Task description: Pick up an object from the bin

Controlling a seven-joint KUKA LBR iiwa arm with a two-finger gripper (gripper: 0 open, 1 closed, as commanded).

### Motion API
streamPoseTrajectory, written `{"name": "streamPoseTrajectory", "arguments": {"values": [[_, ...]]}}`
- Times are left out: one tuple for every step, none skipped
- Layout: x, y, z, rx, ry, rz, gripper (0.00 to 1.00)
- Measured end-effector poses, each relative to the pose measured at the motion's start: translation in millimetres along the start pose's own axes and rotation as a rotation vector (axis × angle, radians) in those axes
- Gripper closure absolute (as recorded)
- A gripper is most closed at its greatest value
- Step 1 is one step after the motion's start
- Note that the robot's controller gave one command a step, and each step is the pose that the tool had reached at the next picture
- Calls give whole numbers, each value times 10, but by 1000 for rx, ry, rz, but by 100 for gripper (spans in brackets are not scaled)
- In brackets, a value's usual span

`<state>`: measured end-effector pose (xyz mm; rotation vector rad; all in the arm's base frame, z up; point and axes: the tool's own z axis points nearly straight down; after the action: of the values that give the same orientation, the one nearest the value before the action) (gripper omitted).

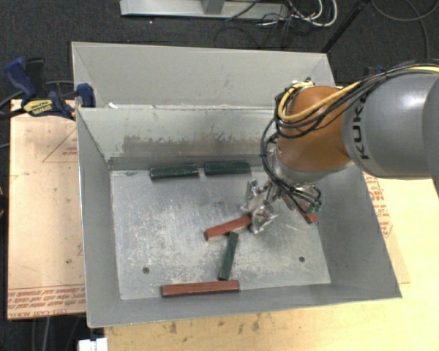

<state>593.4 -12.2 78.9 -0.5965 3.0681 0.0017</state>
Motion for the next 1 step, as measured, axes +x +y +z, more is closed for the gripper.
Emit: {"name": "streamPoseTrajectory", "arguments": {"values": [[0,0,0,0,0,0,100]]}}
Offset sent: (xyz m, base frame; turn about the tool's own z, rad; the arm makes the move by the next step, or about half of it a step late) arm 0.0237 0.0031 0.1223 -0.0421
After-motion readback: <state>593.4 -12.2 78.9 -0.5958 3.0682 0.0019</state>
